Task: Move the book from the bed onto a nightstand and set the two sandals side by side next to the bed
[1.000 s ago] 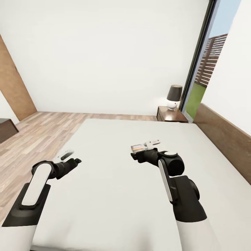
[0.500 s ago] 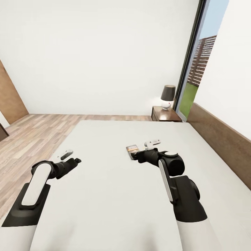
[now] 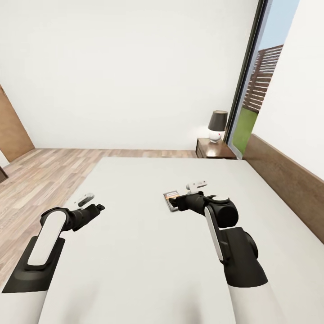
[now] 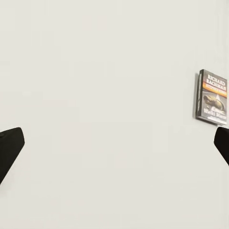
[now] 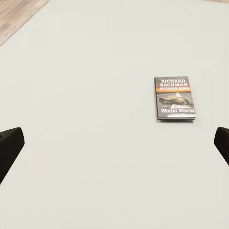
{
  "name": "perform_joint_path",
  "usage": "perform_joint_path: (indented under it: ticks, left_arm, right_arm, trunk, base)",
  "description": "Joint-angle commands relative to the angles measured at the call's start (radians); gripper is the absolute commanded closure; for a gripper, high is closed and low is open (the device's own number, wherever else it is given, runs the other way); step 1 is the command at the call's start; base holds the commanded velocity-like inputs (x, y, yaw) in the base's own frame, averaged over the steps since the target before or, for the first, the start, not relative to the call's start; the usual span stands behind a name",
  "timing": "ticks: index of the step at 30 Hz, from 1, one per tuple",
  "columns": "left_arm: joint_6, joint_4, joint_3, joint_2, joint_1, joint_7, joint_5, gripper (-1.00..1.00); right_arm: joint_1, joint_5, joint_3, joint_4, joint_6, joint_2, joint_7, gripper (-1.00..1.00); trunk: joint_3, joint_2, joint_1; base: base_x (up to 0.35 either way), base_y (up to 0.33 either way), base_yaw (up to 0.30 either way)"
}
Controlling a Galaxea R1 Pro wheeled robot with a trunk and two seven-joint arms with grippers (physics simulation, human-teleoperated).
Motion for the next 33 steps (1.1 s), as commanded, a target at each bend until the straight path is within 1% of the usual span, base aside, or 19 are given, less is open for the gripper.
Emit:
perform_joint_path:
  ticks: [1,14,23,33]
  left_arm:
    - [0.002,-0.001,0.001,0.0,-0.001,0.01,0.01,-1.0]
    - [0.002,-0.001,0.004,0.0,-0.001,0.011,0.01,-1.0]
    - [0.003,0.001,0.001,0.0,0.0,0.011,0.009,-1.0]
    - [0.001,0.004,0.004,-0.001,-0.001,0.01,0.008,-1.0]
  right_arm:
    - [-0.001,0.011,0.0,-0.001,0.004,0.0,0.008,-1.0]
    - [0.002,0.011,0.002,-0.002,0.004,0.0,0.008,-1.0]
    - [0.002,0.011,0.003,-0.01,0.004,0.003,0.007,-1.0]
    - [0.002,0.011,-0.003,-0.011,0.004,0.005,0.007,-1.0]
  trunk:
    - [-0.001,-0.001,0.0]
    - [-0.001,-0.001,0.0]
    - [-0.001,-0.001,0.0]
    - [-0.001,-0.001,0.0]
  base:
    - [0.033,0.008,-0.001]
    - [0.011,0.002,0.0]
    - [0.119,0.0,0.0]
    - [0.026,0.0,0.0]
